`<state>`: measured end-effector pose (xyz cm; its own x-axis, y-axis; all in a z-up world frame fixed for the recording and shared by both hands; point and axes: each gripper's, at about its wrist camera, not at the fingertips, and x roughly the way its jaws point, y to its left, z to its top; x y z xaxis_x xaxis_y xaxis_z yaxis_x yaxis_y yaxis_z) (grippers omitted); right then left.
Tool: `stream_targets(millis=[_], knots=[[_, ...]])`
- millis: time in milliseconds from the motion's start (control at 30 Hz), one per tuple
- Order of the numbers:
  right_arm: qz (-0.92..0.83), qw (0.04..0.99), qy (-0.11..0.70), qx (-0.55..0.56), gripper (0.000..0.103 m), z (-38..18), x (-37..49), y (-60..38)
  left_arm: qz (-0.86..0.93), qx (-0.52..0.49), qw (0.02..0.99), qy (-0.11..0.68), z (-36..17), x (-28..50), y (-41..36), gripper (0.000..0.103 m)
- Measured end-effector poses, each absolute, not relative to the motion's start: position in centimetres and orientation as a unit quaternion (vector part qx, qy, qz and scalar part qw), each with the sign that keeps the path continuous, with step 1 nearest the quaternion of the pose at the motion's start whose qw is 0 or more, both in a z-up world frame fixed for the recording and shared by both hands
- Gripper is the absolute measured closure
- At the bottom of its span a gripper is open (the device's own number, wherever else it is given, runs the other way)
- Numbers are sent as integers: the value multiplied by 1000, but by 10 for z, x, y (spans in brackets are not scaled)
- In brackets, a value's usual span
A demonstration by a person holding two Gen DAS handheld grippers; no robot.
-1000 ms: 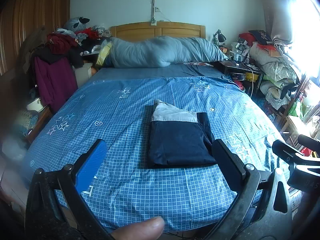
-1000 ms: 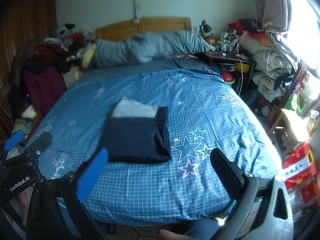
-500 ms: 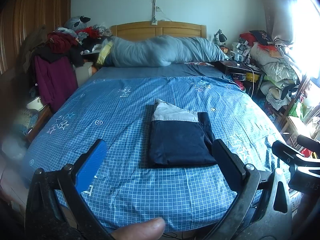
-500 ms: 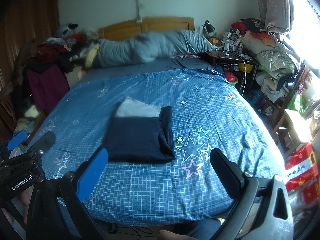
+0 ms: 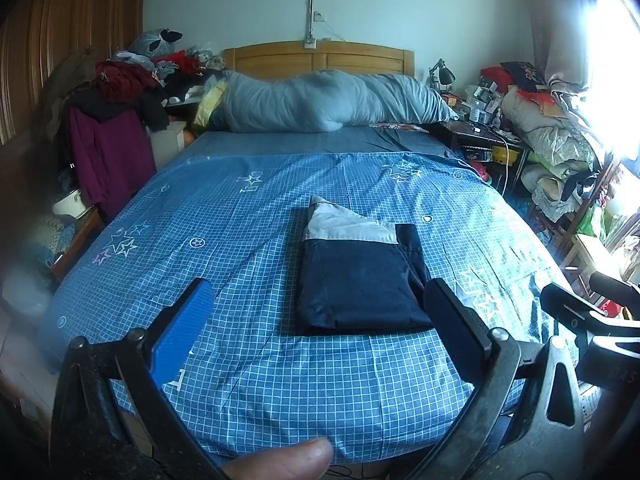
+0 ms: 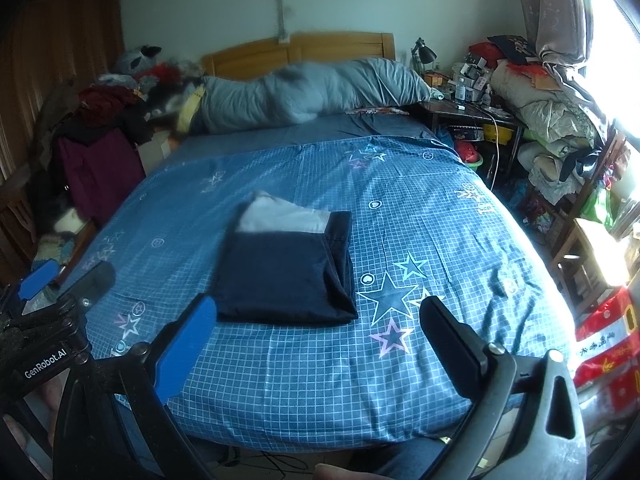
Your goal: Fold small clothes
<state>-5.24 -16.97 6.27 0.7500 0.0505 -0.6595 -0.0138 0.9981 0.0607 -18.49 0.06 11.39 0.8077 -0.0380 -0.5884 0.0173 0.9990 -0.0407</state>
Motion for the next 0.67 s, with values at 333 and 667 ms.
stream_targets(millis=[333,667], knots=[[22,935,353,24,0,62,-51,-168,-13,-20,949,313,111,-182,4,0],[28,936,350,25,0,63,-52,-164,-5,-27,951,309,107,-185,9,0]])
